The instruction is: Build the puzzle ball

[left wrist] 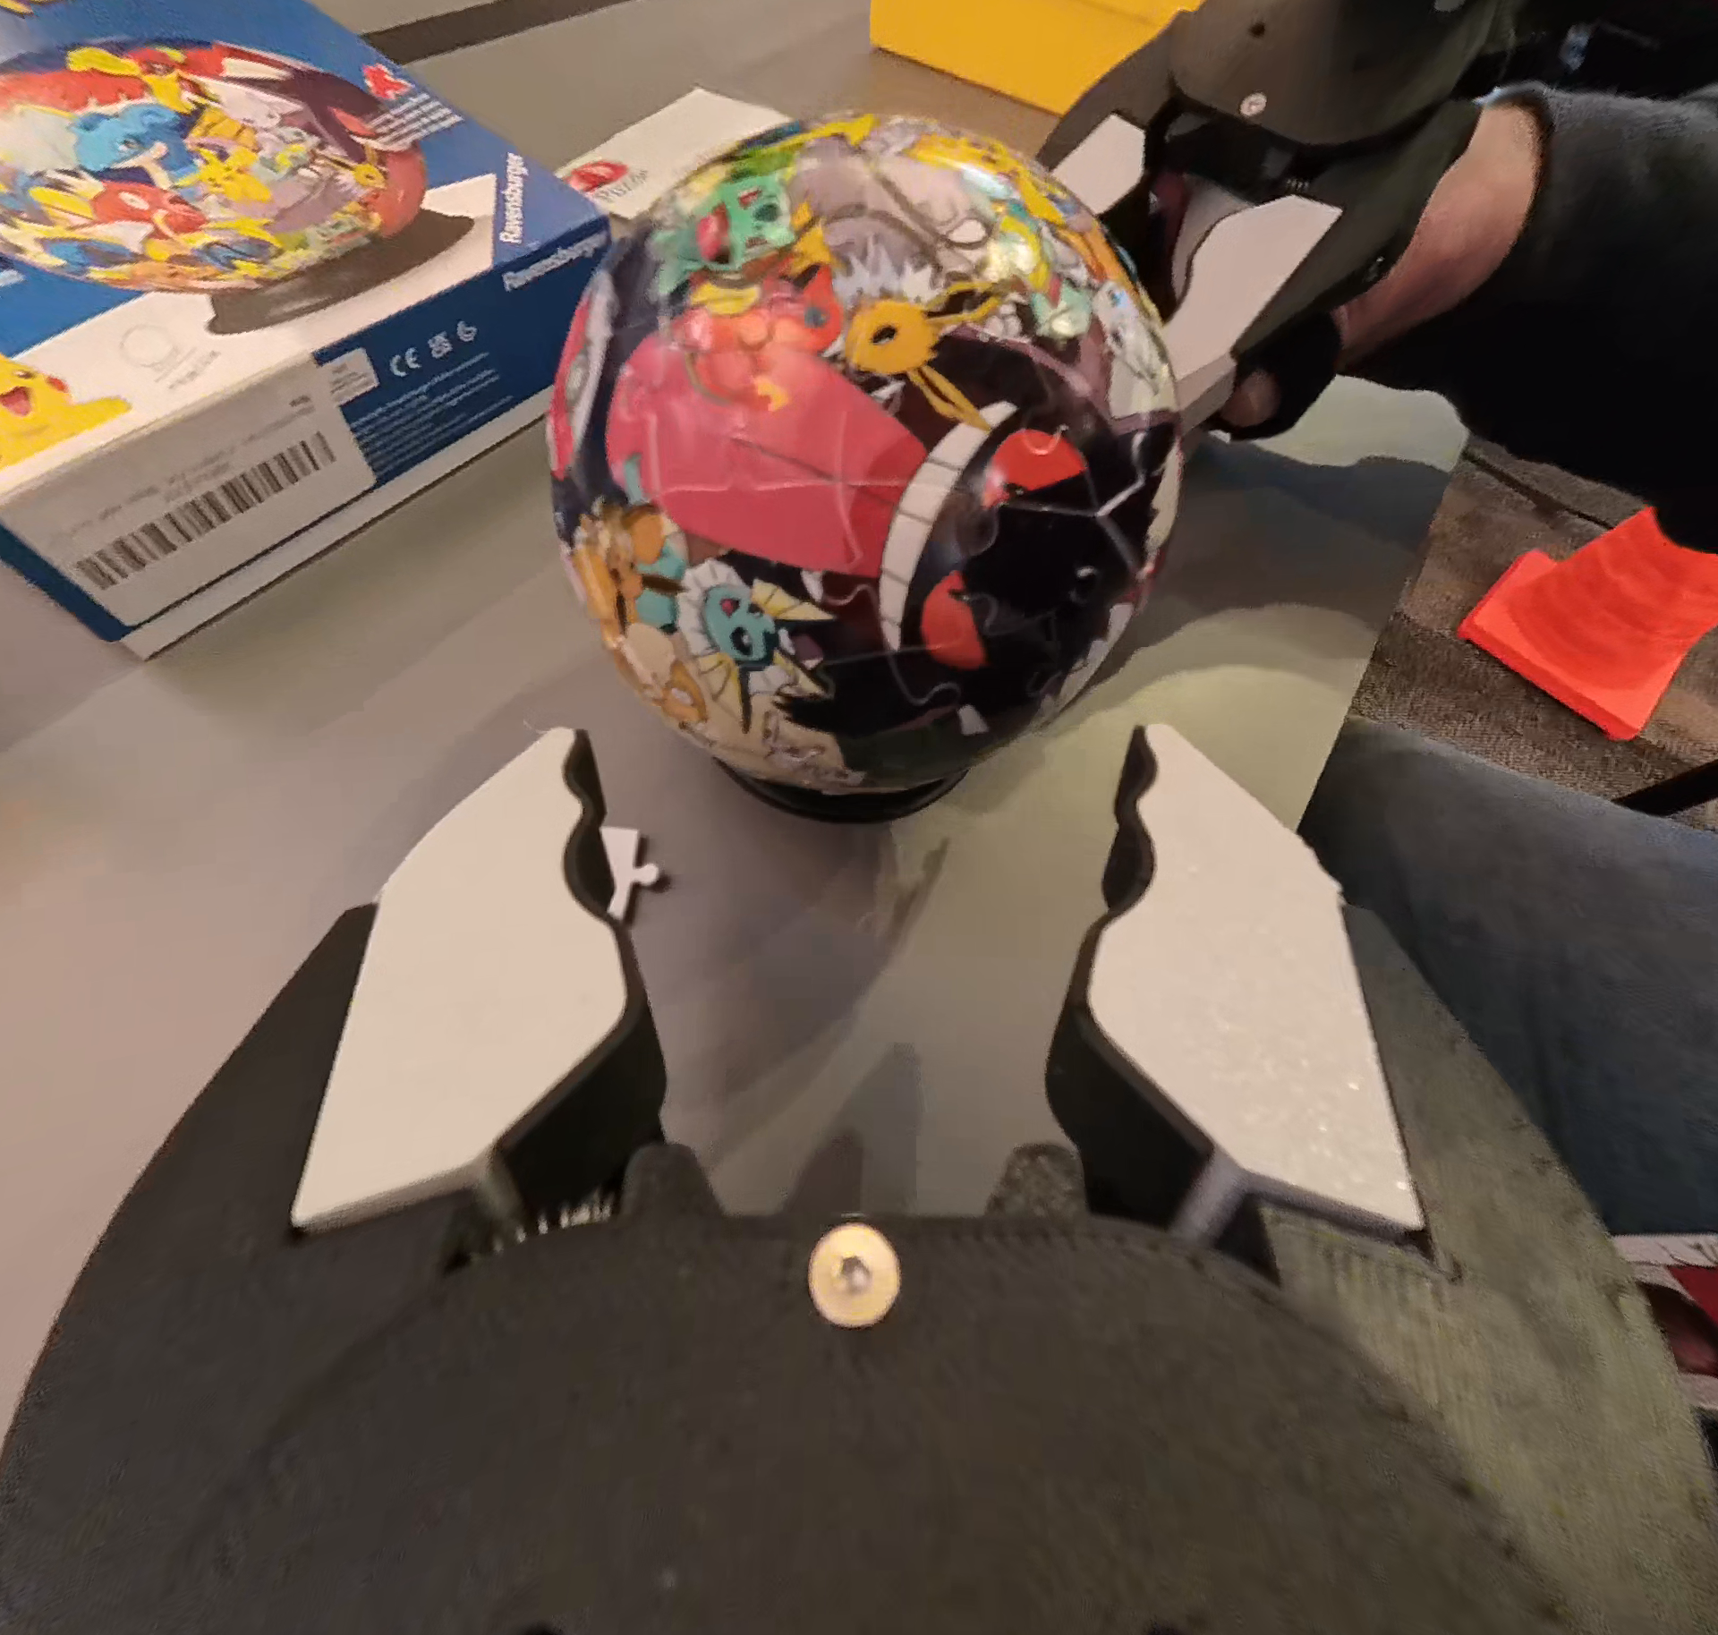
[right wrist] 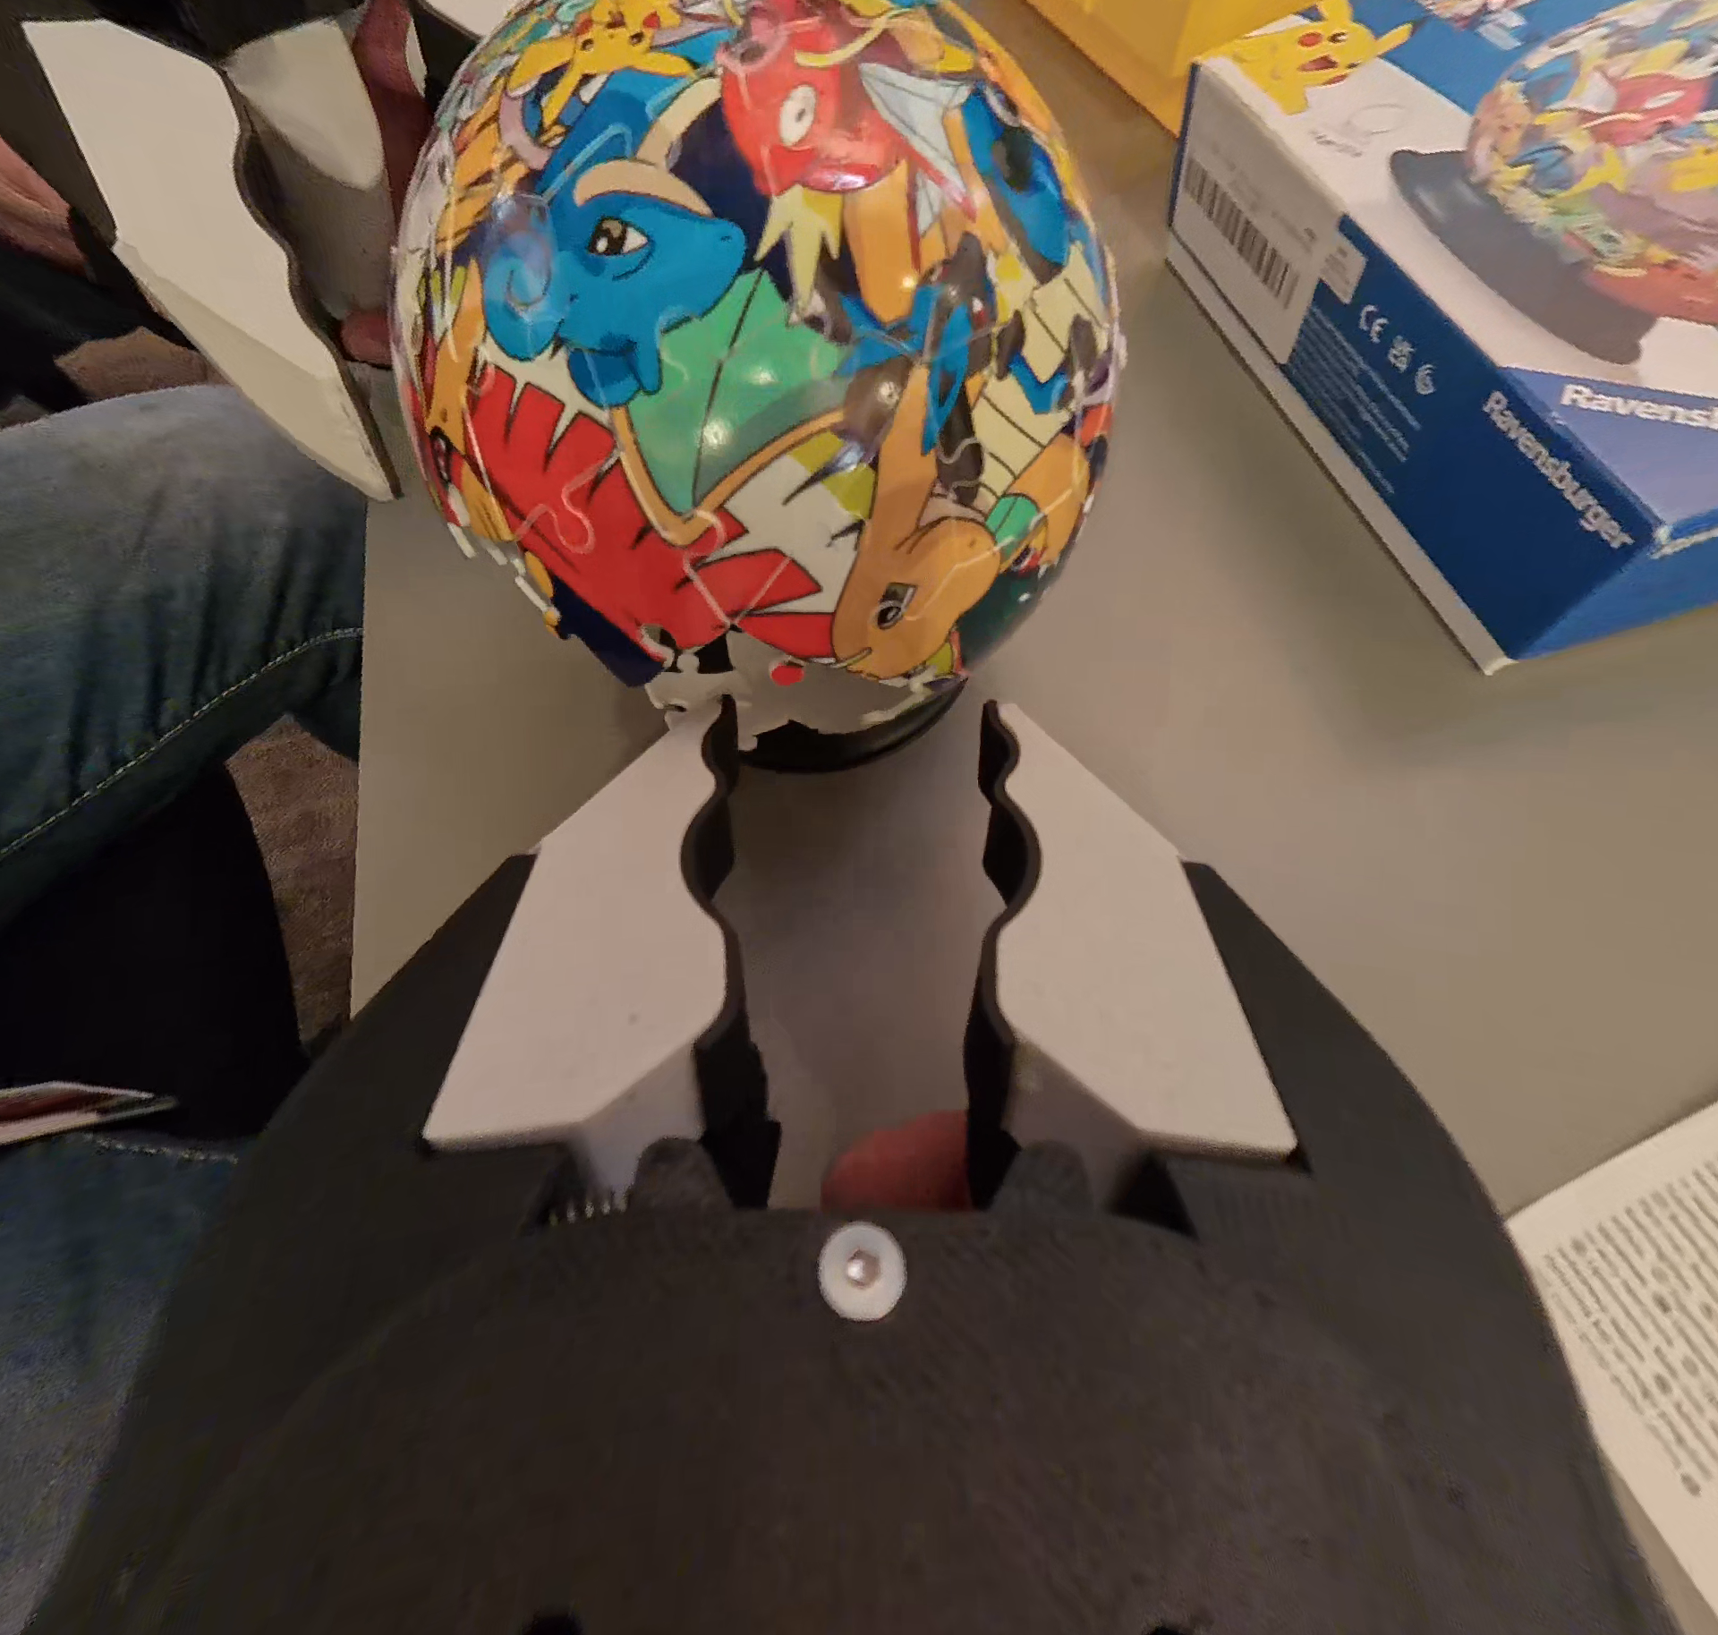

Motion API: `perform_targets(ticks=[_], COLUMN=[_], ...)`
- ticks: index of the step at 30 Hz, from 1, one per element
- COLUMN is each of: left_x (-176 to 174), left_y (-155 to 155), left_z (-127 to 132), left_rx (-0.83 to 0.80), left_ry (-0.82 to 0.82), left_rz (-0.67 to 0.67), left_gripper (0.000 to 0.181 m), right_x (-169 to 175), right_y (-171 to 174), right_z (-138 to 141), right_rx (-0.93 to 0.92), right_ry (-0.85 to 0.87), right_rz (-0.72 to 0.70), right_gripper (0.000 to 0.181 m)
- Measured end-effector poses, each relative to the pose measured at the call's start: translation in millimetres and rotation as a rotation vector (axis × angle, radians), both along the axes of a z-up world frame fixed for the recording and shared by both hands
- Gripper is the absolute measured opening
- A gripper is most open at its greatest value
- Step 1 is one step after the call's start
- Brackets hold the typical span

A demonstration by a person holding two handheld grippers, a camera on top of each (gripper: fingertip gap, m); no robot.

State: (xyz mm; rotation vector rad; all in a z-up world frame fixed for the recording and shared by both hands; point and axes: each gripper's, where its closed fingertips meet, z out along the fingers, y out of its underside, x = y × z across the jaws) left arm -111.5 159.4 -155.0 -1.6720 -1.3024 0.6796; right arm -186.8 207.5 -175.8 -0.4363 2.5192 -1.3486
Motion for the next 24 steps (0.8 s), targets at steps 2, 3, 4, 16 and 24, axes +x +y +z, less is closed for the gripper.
perform_targets(ticks=[2,3,4,16,24], left_x=[-2.8,-4.1,-6.0,-17.5,-20.8], left_y=[6.8,9.3,11.4,2.1,-1.6], left_z=[-0.9,-1.6,-2.5,-5.4,-3.1], left_rx=[-0.012,-0.019,-0.019,-0.011,-0.022], left_ry=[-0.003,-0.006,-0.009,-0.017,-0.003], left_rz=[-0.002,-0.001,0.001,0.084,0.083], left_gripper=[0.105,0.105,0.105,0.105,0.104], right_x=[-0.7,0.6,1.9,4.2,3.4], right_y=[-2.1,-3.3,-4.8,-10.8,-13.4], right_z=[-2.2,-2.1,-1.8,0.5,2.5], right_rx=[0.009,0.006,0.001,-0.035,-0.038], right_ry=[0.028,0.039,0.048,0.077,0.096], right_rz=[0.017,0.032,0.044,0.074,0.063], right_gripper=[0.05,0.05,0.05,0.05,0.049])
